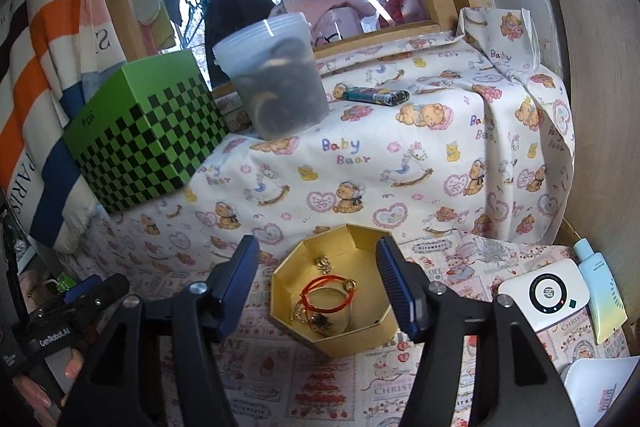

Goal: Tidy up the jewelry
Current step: 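Move the open left tool back over the silver chain pile, then grasp a small silver ring with the left tool and lift it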

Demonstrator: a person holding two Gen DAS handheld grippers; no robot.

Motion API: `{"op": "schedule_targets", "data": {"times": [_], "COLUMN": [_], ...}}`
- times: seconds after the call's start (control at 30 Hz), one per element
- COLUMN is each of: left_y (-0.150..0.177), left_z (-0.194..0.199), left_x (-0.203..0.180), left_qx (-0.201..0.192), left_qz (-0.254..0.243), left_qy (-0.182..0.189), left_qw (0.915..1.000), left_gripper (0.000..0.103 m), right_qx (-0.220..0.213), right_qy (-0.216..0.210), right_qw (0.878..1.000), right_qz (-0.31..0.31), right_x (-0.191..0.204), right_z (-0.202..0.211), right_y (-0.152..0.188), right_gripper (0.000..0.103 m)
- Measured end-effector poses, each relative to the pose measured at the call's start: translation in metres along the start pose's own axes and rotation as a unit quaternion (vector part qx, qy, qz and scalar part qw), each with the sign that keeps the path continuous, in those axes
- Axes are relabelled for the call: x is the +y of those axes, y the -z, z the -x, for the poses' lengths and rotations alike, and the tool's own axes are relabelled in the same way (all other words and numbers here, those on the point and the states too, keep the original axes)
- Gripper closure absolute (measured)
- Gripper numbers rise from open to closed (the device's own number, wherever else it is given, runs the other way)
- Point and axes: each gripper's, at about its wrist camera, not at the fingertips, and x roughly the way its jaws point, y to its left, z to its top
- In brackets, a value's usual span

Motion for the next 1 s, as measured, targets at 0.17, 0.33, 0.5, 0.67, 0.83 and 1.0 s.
{"op": "schedule_targets", "data": {"times": [0.17,0.33,0.5,0.67,0.83,1.0], "left_y": [0.001,-0.013,-0.018,-0.011,-0.003,0.005], "left_z": [-0.004,-0.032,-0.066,-0.091,-0.11,-0.123], "left_x": [0.002,-0.005,-0.006,-0.01,-0.016,-0.022], "left_qx": [0.007,0.073,0.134,0.168,0.19,0.2], "left_qz": [-0.004,-0.036,-0.043,-0.042,-0.054,-0.076], "left_qy": [-0.011,0.014,0.002,0.017,0.009,-0.009], "left_qw": [0.9999,0.9966,0.99,0.9847,0.9803,0.9767], "left_gripper": [0.007,0.007,0.022,0.034,0.053,0.066], "right_qx": [0.003,0.005,0.005,0.004,0.007,0.002], "right_qy": [0.015,0.015,0.015,0.028,0.033,0.04], "right_qw": [1.0,1.0,0.999,0.999,0.998,0.998], "right_qz": [0.01,0.023,0.034,0.045,0.046,0.044], "right_x": [0.001,0.009,0.014,0.017,0.016,0.015], "right_z": [-0.004,-0.005,-0.004,-0.006,-0.008,-0.007], "right_y": [0.002,0.006,0.007,0.009,0.011,0.01], "right_gripper": [0.043,0.042,0.041,0.041,0.041,0.041]}}
